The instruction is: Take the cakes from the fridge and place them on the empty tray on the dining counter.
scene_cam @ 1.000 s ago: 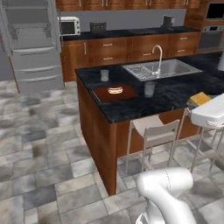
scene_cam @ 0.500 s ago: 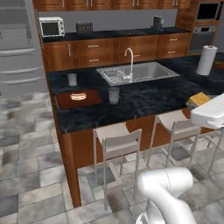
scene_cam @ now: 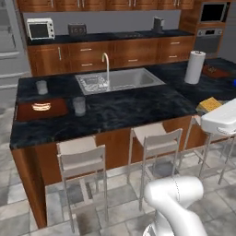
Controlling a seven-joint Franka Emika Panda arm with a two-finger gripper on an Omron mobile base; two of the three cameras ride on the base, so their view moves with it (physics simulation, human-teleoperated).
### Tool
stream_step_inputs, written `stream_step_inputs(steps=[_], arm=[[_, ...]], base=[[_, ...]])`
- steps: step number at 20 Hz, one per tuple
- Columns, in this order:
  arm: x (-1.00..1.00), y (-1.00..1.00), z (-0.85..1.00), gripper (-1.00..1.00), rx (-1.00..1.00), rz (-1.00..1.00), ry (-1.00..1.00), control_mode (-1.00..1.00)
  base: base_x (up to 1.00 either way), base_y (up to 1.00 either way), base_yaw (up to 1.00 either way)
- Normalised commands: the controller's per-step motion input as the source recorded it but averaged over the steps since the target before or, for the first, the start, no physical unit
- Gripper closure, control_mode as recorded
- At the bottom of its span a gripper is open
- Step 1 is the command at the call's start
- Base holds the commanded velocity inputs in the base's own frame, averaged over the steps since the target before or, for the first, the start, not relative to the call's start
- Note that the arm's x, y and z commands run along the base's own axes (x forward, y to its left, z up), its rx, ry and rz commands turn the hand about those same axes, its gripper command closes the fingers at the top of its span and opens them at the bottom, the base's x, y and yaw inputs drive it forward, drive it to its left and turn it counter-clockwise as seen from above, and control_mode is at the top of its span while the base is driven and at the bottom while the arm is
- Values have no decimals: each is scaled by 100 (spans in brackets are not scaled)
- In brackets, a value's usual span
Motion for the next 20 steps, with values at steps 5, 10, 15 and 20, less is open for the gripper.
stream_step_inputs(steps=[5, 10, 15, 20], arm=[[0, 0, 0, 100, 0, 0, 0, 100], [0, 0, 0, 100, 0, 0, 0, 100], [0, 0, 0, 100, 0, 0, 0, 100], [0, 0, 0, 100, 0, 0, 0, 100]], base=[[-21, -100, 1], [-34, -100, 0], [-40, -100, 0], [-22, -100, 0]])
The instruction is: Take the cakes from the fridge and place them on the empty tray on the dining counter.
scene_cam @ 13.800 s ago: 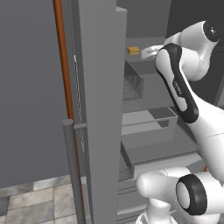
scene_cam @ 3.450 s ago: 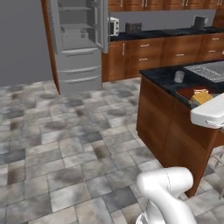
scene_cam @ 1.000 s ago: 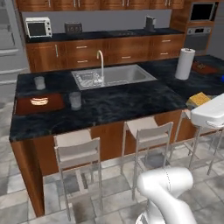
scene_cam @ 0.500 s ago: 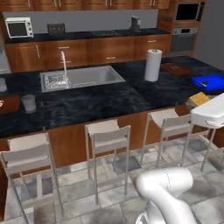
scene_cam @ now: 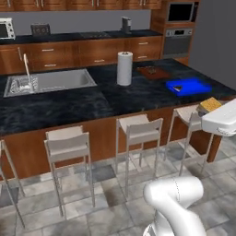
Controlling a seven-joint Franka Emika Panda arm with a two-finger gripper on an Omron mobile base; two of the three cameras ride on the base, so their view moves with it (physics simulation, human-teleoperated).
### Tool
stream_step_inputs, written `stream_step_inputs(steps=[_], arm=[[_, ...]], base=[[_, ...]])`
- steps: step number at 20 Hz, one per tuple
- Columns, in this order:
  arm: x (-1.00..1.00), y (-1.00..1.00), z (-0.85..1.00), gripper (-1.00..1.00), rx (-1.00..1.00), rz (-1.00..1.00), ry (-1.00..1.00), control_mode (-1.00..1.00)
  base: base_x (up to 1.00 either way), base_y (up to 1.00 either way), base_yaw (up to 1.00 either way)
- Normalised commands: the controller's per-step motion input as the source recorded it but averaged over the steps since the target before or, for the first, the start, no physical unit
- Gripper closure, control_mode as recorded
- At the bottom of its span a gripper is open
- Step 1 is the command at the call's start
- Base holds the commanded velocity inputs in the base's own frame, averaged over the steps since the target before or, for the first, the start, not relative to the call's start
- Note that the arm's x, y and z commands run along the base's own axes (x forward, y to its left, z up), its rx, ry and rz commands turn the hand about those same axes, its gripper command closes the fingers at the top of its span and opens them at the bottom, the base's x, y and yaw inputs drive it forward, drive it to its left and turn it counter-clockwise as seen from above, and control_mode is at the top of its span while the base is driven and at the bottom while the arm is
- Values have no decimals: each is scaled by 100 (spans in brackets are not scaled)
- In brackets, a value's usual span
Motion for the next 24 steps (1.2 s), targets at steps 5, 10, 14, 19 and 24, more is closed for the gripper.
stream_step_inputs(steps=[5, 10, 14, 19, 24], arm=[[0, 0, 0, 100, 0, 0, 0, 100], [0, 0, 0, 100, 0, 0, 0, 100], [0, 0, 0, 100, 0, 0, 0, 100], [0, 0, 0, 100, 0, 0, 0, 100], [0, 0, 0, 100, 0, 0, 0, 100]], base=[[0, -100, 0], [0, -100, 0], [0, -100, 0], [6, -100, 0], [40, -100, 8]])
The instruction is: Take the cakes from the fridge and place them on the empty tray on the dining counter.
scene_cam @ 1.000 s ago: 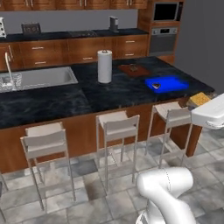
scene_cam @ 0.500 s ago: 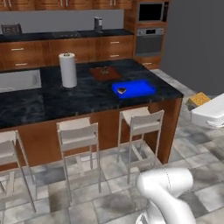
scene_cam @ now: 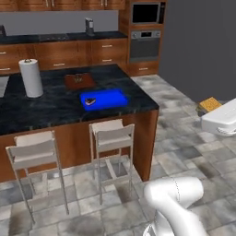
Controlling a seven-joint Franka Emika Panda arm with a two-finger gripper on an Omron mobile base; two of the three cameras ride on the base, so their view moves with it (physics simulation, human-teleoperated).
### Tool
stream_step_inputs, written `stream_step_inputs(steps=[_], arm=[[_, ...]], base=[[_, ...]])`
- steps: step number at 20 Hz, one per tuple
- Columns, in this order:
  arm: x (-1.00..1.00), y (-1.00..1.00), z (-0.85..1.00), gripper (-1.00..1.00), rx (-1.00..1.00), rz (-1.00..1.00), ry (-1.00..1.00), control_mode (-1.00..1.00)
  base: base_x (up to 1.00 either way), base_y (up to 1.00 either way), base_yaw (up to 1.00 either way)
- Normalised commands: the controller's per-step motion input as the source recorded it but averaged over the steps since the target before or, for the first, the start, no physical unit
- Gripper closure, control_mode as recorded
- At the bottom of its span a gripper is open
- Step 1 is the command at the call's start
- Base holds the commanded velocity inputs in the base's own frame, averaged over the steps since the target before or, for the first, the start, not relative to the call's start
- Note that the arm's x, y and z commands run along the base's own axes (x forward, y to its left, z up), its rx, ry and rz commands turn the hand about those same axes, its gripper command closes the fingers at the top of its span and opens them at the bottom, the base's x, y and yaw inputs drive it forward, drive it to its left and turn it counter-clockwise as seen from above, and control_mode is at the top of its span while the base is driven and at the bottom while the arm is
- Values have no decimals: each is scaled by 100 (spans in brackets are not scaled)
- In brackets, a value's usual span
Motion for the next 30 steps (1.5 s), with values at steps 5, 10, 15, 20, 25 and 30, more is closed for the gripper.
stream_step_inputs(steps=[5, 10, 15, 20, 25, 30], arm=[[0, 0, 0, 100, 0, 0, 0, 100], [0, 0, 0, 100, 0, 0, 0, 100], [0, 0, 0, 100, 0, 0, 0, 100], [0, 0, 0, 100, 0, 0, 0, 100], [0, 0, 0, 100, 0, 0, 0, 100], [0, 0, 0, 100, 0, 0, 0, 100]], base=[[59, -100, 25], [74, -99, 45], [63, -100, 50], [52, -100, 50], [58, -97, 53], [61, -94, 55]])
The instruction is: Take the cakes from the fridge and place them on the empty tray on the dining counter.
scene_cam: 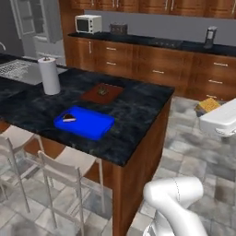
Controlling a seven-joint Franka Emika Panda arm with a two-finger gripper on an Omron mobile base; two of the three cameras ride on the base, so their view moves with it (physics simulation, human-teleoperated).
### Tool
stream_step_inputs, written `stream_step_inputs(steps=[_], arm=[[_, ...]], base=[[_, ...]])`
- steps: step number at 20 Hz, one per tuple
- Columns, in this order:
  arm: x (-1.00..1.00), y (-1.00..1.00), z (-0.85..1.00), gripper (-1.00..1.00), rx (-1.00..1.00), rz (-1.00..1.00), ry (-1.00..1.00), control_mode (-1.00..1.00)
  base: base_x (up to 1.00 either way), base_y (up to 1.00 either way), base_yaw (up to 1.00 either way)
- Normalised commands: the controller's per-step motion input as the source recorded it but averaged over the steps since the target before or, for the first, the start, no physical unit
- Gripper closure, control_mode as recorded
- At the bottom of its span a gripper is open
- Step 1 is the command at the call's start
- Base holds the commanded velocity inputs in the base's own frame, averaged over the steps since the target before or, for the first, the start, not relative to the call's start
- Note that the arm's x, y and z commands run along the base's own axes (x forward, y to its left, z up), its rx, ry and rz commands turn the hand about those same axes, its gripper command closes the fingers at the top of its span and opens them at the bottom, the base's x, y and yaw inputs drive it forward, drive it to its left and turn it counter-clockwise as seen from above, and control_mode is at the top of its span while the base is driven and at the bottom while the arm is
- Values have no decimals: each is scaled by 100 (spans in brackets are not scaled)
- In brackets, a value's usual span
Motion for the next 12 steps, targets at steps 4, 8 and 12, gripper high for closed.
stream_step_inputs(steps=[4, 8, 12], arm=[[0, 0, 0, 100, 0, 0, 0, 100], [0, 0, 0, 100, 0, 0, 0, 100], [0, 0, 0, 100, 0, 0, 0, 100]], base=[[66, -87, 57], [72, -79, 58], [71, -61, 59]])
